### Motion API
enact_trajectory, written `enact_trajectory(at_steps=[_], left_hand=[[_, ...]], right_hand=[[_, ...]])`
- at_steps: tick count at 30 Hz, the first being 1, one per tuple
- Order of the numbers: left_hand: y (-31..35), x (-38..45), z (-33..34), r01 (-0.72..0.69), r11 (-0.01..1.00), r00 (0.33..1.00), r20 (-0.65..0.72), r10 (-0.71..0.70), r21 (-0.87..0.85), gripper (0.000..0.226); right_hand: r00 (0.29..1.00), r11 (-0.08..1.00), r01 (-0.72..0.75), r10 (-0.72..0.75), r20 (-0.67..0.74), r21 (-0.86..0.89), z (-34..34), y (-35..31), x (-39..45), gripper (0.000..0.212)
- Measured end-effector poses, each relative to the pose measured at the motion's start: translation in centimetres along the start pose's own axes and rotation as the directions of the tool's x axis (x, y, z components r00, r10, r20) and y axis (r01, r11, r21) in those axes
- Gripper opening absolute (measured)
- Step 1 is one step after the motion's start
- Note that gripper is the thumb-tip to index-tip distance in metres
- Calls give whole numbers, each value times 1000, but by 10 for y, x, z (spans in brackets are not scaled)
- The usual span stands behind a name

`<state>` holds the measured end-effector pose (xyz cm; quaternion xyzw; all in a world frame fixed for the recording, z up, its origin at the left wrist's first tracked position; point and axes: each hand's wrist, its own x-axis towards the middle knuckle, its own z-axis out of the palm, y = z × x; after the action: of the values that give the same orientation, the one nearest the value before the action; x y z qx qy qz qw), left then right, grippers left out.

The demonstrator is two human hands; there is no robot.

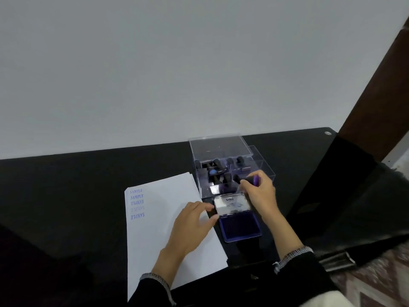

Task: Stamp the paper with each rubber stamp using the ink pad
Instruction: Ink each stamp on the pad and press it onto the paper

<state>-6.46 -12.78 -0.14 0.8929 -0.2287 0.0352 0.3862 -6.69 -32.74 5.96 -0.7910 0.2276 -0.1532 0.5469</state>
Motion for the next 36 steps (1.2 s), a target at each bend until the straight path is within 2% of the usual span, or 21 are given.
enact_trajectory(at_steps=[3, 6, 8, 11, 18, 23, 25, 27, 29, 32, 36], left_hand=[[3, -3, 1, -15, 985, 974, 225, -24, 172, 78], [5, -8, 8, -32, 967, 959, 281, -43, 254, 98], [6, -9, 11, -24, 964, 961, 272, -51, 265, 100], [8, -10, 12, 2, 966, 960, 271, -75, 258, 100], [5, -8, 16, -3, 956, 962, 262, -77, 292, 100], [3, -11, 17, -1, 963, 963, 261, -72, 269, 99], [1, -11, 15, -3, 970, 961, 269, -65, 243, 99], [-1, -12, 13, -8, 972, 961, 271, -57, 234, 99], [-3, -14, 13, -19, 971, 961, 273, -48, 240, 97], [-4, -18, 13, -36, 967, 962, 271, -35, 253, 92], [-5, -20, 15, -34, 964, 967, 253, -35, 262, 85]], right_hand=[[995, 998, -66, 67, -75, 19, -13, 25, -17, 19], [992, 993, -109, 112, -54, 49, -14, 40, -30, 17], [994, 992, -103, 105, -30, 77, -13, 42, -36, 10], [995, 992, -89, 92, -37, 88, -10, 42, -38, 11], [997, 998, -66, 67, -36, 17, -2, 40, -32, 20], [1000, 998, -12, 13, 3, -69, -4, 40, -34, 15], [997, 992, 63, -57, 59, -108, -6, 37, -38, 7], [980, 984, 118, -94, 173, -133, -7, 32, -42, 5], [956, 975, 138, -86, 281, -171, -7, 28, -43, 3], [929, 950, 188, -89, 358, -251, -6, 25, -43, 9], [882, 838, 344, -133, 452, -424, -4, 19, -41, 10]])
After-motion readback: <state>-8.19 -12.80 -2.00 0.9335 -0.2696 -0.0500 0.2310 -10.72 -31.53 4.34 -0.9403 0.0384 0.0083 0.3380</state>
